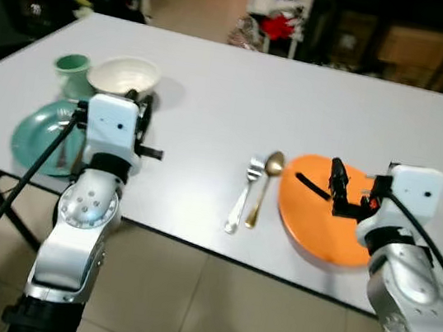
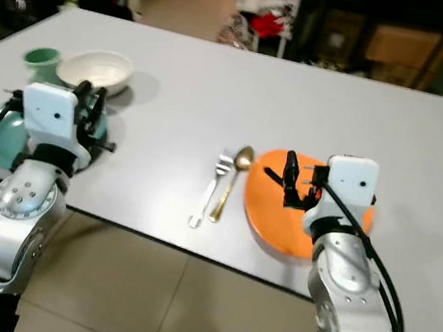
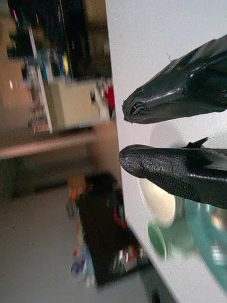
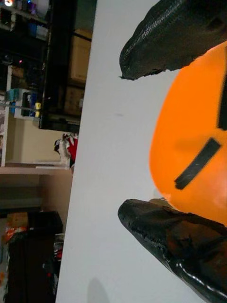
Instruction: Setting the table
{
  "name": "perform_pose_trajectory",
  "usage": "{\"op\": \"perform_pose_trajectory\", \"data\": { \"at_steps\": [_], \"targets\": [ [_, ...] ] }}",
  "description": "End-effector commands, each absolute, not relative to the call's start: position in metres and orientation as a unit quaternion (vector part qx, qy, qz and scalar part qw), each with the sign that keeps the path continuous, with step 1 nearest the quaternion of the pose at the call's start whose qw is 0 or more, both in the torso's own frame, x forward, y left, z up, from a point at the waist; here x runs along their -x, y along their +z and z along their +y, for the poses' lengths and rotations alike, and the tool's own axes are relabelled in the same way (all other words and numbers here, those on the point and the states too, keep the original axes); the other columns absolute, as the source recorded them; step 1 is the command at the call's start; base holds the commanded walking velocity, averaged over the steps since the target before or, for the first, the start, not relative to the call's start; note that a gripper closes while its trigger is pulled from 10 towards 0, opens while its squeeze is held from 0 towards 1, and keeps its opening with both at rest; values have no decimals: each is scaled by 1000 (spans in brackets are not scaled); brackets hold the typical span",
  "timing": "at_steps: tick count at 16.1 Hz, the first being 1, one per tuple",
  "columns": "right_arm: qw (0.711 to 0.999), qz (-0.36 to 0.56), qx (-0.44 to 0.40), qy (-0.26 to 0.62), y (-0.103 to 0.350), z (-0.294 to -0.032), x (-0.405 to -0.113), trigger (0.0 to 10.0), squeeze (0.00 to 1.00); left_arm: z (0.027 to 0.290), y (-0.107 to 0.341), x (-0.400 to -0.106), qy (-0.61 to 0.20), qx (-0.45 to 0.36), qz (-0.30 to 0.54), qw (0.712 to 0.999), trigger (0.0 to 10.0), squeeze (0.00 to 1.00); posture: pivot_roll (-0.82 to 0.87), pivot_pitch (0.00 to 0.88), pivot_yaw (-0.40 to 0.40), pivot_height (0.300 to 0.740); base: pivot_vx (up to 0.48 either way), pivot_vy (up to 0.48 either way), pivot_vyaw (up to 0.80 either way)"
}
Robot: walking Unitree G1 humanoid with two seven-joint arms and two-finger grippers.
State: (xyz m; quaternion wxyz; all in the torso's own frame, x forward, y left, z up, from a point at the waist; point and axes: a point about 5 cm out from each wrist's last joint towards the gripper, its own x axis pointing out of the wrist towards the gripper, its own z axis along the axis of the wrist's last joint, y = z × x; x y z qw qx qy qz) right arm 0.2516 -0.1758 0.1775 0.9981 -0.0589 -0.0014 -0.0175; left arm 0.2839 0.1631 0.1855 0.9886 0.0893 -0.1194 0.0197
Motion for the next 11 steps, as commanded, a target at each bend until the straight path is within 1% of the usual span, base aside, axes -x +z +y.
{"op": "perform_pose_trajectory", "data": {
  "at_steps": [1, 4, 6, 7, 8, 10, 11],
  "targets": [
    [997, -12, 70, -23, 179, -177, -254, 10000, 1000, 167, 184, -283, 36, -94, -122, 987, 10000, 0, -3, 0, 72, 740, 0, 0, 800],
    [997, -5, 74, -34, 176, -182, -252, 10000, 1000, 167, 176, -280, 36, -105, -108, 988, 10000, 0, 11, 0, 65, 740, 0, 0, 800],
    [998, -1, 62, -13, 177, -176, -255, 10000, 1000, 171, 172, -279, 39, -86, -77, 993, 10000, 0, 5, 0, 69, 740, 0, 0, 800],
    [998, 0, 68, -14, 177, -176, -254, 10000, 1000, 169, 170, -277, 18, -74, -63, 995, 10000, 27, 3, 0, 70, 740, 0, 0, 800],
    [997, -2, 70, -16, 178, -178, -253, 10000, 1000, 167, 167, -275, -4, -73, -52, 996, 10000, 8, 9, 0, 78, 740, 0, 0, 800],
    [998, 0, 60, -32, 176, -182, -252, 10000, 1000, 167, 165, -273, -19, -110, -53, 992, 10000, 0, 22, 0, 67, 740, 0, 0, 800],
    [997, -6, 68, -18, 177, -178, -255, 10000, 1000, 169, 159, -273, -28, -111, -32, 993, 10000, 0, 18, 0, 67, 740, 0, 0, 800]
  ]
}}
